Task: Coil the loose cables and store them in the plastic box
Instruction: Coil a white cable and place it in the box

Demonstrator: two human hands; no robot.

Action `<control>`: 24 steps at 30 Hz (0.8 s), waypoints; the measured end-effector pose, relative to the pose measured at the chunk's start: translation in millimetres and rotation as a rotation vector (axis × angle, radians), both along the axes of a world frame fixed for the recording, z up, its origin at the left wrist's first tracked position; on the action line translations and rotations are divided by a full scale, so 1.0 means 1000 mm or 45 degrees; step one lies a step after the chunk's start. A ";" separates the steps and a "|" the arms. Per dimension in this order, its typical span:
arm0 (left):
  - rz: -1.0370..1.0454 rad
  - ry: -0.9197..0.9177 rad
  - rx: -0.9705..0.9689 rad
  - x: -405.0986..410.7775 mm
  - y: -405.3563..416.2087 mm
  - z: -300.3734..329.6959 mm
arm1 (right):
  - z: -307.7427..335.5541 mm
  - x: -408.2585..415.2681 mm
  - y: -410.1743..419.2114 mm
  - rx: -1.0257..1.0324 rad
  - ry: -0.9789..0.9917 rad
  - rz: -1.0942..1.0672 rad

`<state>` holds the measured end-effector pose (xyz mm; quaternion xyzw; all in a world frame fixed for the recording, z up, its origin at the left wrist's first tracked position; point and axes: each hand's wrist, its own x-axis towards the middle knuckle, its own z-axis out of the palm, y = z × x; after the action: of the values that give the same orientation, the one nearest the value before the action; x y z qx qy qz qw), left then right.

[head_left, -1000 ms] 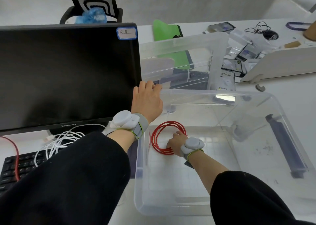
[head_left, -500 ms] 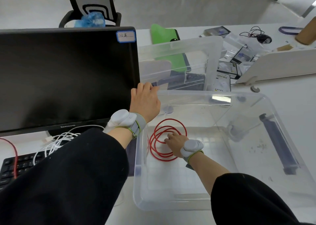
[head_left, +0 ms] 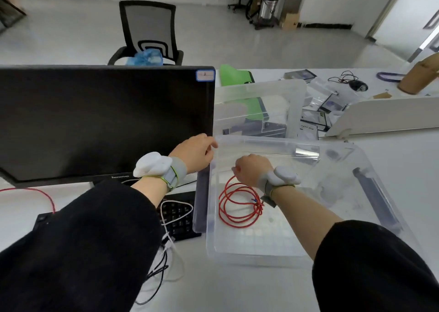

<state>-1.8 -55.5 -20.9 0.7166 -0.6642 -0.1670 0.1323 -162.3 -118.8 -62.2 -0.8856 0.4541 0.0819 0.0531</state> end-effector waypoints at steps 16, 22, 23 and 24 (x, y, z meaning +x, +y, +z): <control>0.220 0.002 0.411 0.166 0.176 -0.068 | -0.008 0.164 0.133 0.124 -0.259 0.060; 0.076 0.055 0.477 0.178 0.197 -0.116 | -0.069 0.163 0.160 0.556 -0.118 -0.133; 0.054 0.059 0.480 0.177 0.197 -0.121 | -0.076 0.163 0.160 0.583 -0.137 -0.150; 0.034 0.073 0.491 0.176 0.196 -0.127 | -0.083 0.164 0.161 0.604 -0.140 -0.160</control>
<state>174.2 140.4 -147.9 0.7324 -0.6062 -0.3097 0.0135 1.5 42.3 -145.0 -0.8216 0.4726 0.1344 0.2891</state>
